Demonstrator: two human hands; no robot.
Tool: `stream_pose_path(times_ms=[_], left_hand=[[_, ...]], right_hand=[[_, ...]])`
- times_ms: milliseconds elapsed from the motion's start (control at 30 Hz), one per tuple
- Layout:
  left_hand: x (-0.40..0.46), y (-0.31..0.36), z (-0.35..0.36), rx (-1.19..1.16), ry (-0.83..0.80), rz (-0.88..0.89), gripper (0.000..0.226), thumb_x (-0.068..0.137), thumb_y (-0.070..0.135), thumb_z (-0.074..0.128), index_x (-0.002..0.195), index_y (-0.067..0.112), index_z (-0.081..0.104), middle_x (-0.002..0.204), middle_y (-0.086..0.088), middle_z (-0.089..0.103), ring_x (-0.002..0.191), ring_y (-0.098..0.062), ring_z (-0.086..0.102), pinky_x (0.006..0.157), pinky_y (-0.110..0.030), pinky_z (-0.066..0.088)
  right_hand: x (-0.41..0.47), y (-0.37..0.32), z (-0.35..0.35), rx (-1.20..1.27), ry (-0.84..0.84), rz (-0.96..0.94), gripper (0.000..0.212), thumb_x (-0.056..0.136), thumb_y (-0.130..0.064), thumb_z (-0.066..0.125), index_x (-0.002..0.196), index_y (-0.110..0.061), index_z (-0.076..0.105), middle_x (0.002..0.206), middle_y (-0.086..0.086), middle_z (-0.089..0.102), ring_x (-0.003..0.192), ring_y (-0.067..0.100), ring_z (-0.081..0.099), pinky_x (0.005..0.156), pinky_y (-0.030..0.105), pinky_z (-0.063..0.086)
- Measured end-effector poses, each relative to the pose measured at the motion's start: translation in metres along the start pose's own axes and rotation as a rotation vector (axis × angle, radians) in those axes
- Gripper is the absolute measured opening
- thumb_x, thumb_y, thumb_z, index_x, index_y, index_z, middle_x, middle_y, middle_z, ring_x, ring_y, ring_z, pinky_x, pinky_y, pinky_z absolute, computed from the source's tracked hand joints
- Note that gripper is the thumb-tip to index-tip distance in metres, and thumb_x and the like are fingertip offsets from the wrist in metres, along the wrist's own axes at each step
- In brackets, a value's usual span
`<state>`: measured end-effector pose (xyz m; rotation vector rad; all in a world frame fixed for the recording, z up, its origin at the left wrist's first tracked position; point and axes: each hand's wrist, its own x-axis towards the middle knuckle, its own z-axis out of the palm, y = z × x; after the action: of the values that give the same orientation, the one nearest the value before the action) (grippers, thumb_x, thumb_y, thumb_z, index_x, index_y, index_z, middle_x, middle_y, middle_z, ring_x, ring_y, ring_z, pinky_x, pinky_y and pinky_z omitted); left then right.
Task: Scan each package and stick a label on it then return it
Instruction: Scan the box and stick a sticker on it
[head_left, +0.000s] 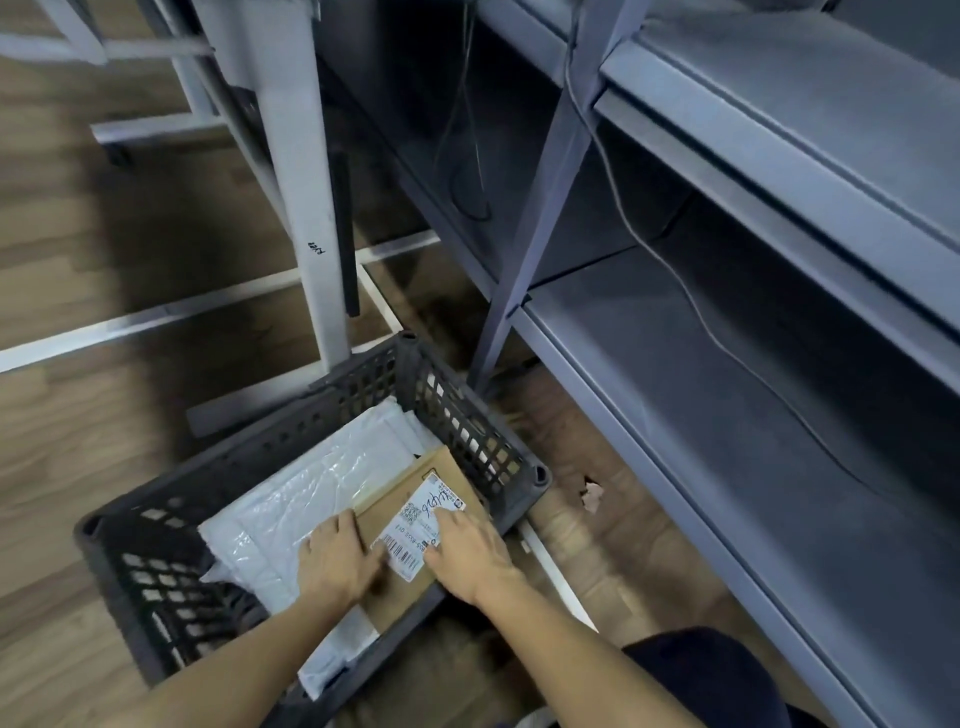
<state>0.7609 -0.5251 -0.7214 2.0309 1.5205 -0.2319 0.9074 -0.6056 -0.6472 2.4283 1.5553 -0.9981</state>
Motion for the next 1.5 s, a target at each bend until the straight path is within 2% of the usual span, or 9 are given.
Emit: stream_pose_path(times_ms=[200, 400, 600, 733, 900, 1200, 1300, 1367, 1500], left_hand=[[0.011, 0.003, -0.003, -0.042, -0.053, -0.05, 0.058, 0.081, 0.052, 0.065, 0.112, 0.012, 0.038, 0.115, -0.012, 0.056, 0.107, -0.031, 0.054, 0.092, -0.042, 0.043], [0.017, 0.002, -0.015, -0.198, -0.072, -0.051, 0.06, 0.074, 0.052, 0.074, 0.102, 0.017, 0.034, 0.104, -0.009, 0.057, 0.092, -0.029, 0.058, 0.083, -0.043, 0.048], [0.006, 0.003, -0.026, -0.379, -0.081, 0.017, 0.062, 0.064, 0.047, 0.085, 0.11, 0.028, 0.047, 0.11, -0.005, 0.056, 0.101, -0.027, 0.056, 0.087, -0.044, 0.05], [0.004, 0.015, -0.046, -0.439, -0.006, 0.062, 0.066, 0.058, 0.034, 0.091, 0.115, 0.019, 0.06, 0.115, -0.008, 0.058, 0.109, -0.026, 0.056, 0.095, -0.043, 0.047], [0.002, 0.037, -0.102, -0.384, 0.099, 0.232, 0.068, 0.053, 0.023, 0.093, 0.115, 0.01, 0.069, 0.109, -0.004, 0.061, 0.097, -0.015, 0.052, 0.089, -0.026, 0.042], [-0.026, 0.081, -0.225, -0.135, 0.155, 0.532, 0.056, 0.061, 0.025, 0.089, 0.114, 0.021, 0.07, 0.104, 0.01, 0.058, 0.104, -0.014, 0.054, 0.086, -0.025, 0.041], [-0.047, 0.105, -0.258, -0.11, 0.132, 0.611, 0.055, 0.059, 0.022, 0.09, 0.111, 0.024, 0.072, 0.104, 0.01, 0.063, 0.099, -0.012, 0.059, 0.083, -0.02, 0.043], [-0.064, 0.125, -0.276, -0.077, 0.099, 0.67, 0.053, 0.062, 0.022, 0.088, 0.113, 0.026, 0.07, 0.109, 0.01, 0.063, 0.103, -0.01, 0.058, 0.092, -0.025, 0.045], [-0.099, 0.165, -0.3, -0.051, 0.068, 0.746, 0.051, 0.066, 0.022, 0.086, 0.113, 0.026, 0.068, 0.115, 0.008, 0.063, 0.107, -0.011, 0.057, 0.097, -0.031, 0.045]], right_hand=[[0.002, 0.006, 0.001, 0.048, 0.017, 0.035, 0.036, 0.093, -0.027, 0.043, 0.123, -0.008, 0.048, 0.127, 0.014, 0.055, 0.119, 0.03, 0.049, 0.104, 0.038, 0.034], [0.0, 0.006, 0.001, 0.074, 0.042, 0.012, 0.04, 0.098, -0.028, 0.039, 0.132, -0.008, 0.044, 0.133, 0.012, 0.051, 0.124, 0.027, 0.044, 0.109, 0.035, 0.028], [-0.006, 0.006, -0.012, 0.089, 0.075, -0.007, 0.043, 0.098, -0.029, 0.04, 0.136, -0.009, 0.04, 0.135, 0.011, 0.048, 0.127, 0.025, 0.041, 0.111, 0.035, 0.026], [-0.012, 0.009, -0.032, 0.097, 0.149, -0.025, 0.045, 0.096, -0.028, 0.042, 0.136, -0.009, 0.039, 0.136, 0.01, 0.047, 0.128, 0.024, 0.039, 0.112, 0.035, 0.026], [-0.026, 0.012, -0.067, 0.091, 0.272, -0.062, 0.057, 0.095, -0.029, 0.048, 0.145, -0.01, 0.028, 0.148, 0.01, 0.035, 0.138, 0.023, 0.029, 0.117, 0.035, 0.019], [-0.063, 0.015, -0.148, 0.039, 0.379, -0.129, 0.081, 0.094, -0.046, 0.051, 0.154, -0.016, 0.006, 0.161, 0.006, 0.005, 0.149, 0.022, -0.001, 0.121, 0.04, -0.001], [-0.082, 0.018, -0.176, 0.02, 0.329, -0.189, 0.092, 0.087, -0.058, 0.057, 0.154, -0.02, 0.008, 0.161, 0.004, 0.011, 0.149, 0.023, 0.002, 0.12, 0.041, 0.002], [-0.095, 0.02, -0.19, 0.027, 0.302, -0.203, 0.096, 0.082, -0.064, 0.058, 0.154, -0.021, 0.011, 0.16, 0.004, 0.017, 0.148, 0.025, 0.009, 0.118, 0.042, 0.01], [-0.122, 0.032, -0.212, 0.247, 0.286, -0.204, 0.088, 0.076, -0.062, 0.067, 0.146, -0.023, 0.03, 0.144, 0.002, 0.043, 0.134, 0.023, 0.039, 0.104, 0.039, 0.038]])
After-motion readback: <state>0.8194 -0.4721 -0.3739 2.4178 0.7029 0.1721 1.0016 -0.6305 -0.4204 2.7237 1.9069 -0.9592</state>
